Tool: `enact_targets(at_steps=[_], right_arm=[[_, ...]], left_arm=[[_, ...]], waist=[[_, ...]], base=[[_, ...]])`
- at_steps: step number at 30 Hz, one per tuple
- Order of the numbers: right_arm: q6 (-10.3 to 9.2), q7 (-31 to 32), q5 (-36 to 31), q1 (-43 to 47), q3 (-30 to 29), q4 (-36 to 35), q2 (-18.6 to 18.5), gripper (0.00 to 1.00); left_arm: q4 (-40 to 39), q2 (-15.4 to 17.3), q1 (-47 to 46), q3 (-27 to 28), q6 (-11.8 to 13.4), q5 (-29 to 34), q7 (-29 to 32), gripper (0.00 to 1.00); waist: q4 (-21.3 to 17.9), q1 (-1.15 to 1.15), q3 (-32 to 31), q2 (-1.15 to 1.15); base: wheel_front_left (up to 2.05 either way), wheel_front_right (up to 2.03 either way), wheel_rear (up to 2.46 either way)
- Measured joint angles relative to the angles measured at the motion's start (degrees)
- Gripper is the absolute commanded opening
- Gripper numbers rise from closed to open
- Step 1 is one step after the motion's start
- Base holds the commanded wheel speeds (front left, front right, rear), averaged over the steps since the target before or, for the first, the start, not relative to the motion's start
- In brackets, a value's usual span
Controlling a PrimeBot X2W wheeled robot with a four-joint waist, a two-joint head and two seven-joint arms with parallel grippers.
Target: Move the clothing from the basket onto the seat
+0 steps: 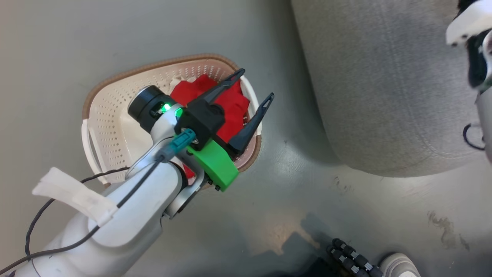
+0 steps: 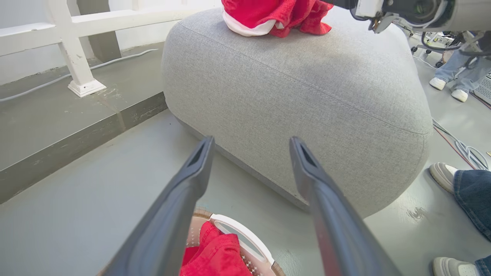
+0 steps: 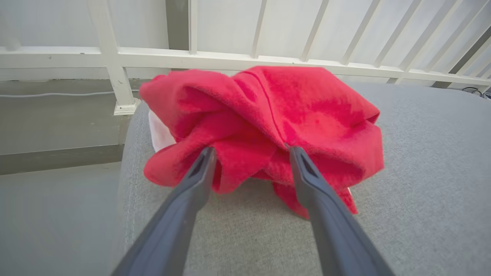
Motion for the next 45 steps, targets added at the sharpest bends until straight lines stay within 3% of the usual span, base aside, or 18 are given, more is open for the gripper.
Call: enact_targets(at_steps=[7, 21, 45], right_arm=[[1.0, -0.1, -1.1, 4.2, 1.1, -1.0, 1.2, 1.0], [1.59, -0.1, -3.0, 10.1, 1.0, -12.1, 1.8, 1.0], [0.86, -0.1, -4.1, 32.0, 3.5, -21.2, 10.5, 1.0]], left_arm=[[1.9, 0.3, 1.0, 1.7, 0.2, -2.0, -2.5, 1.0], [6.9, 0.0, 6.2, 6.5, 1.5, -6.2, -7.5, 1.0], [12.5, 1.3, 24.0, 21.6, 5.3, -9.9, -9.0, 1.0]], waist=[[-1.6, 0.0, -3.4, 0.0], [-1.4, -0.01, -12.5, 0.0], [10.0, -0.01, -30.7, 0.0]], base=[[0.0, 0.0, 0.0], [0.0, 0.0, 0.0], [0.0, 0.0, 0.0]])
